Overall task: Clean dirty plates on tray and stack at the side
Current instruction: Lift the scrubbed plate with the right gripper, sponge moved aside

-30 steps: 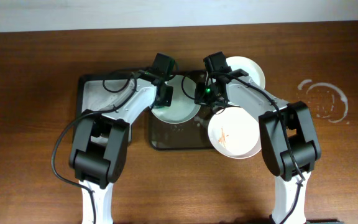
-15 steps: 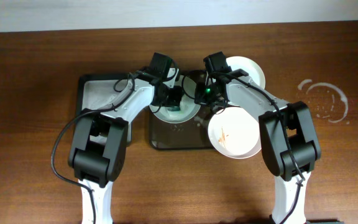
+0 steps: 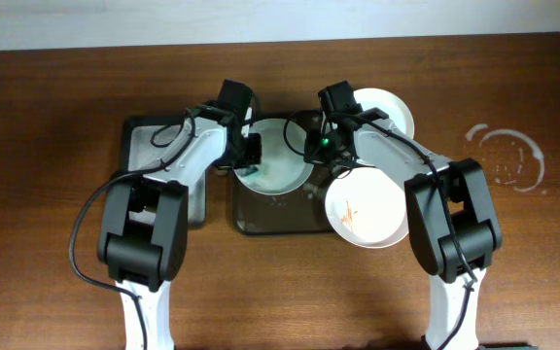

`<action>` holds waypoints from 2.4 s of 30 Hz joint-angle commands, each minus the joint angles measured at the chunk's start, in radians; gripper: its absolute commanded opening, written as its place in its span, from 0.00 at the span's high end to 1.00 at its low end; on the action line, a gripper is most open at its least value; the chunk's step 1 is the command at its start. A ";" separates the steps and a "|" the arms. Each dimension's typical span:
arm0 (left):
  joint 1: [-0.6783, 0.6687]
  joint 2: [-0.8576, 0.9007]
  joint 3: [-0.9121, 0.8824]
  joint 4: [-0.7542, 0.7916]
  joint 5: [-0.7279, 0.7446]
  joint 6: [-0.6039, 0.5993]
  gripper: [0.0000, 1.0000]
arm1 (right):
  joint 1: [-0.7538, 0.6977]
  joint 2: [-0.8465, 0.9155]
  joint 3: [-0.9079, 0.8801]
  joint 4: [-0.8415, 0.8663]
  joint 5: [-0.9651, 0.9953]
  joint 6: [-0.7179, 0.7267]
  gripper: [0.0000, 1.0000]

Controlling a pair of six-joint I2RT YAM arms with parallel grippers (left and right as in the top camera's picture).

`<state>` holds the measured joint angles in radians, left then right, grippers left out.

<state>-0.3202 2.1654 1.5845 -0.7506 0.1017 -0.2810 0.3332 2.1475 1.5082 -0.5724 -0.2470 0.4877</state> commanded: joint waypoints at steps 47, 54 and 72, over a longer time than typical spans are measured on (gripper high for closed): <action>0.076 -0.089 0.318 -0.343 0.235 0.124 0.99 | 0.140 -0.462 0.020 -0.320 1.587 -0.144 0.96; 0.076 -0.089 0.318 -0.343 0.235 0.125 0.99 | 0.141 -0.409 0.020 -0.127 1.645 -0.350 0.96; 0.076 -0.089 0.318 -0.344 0.235 0.113 0.99 | 0.183 -0.407 0.020 0.092 1.562 -0.553 0.96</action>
<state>-0.2428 2.1017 1.8893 -1.0931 0.3397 -0.1539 0.5076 1.7401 1.5169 -0.5053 1.3151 -0.0540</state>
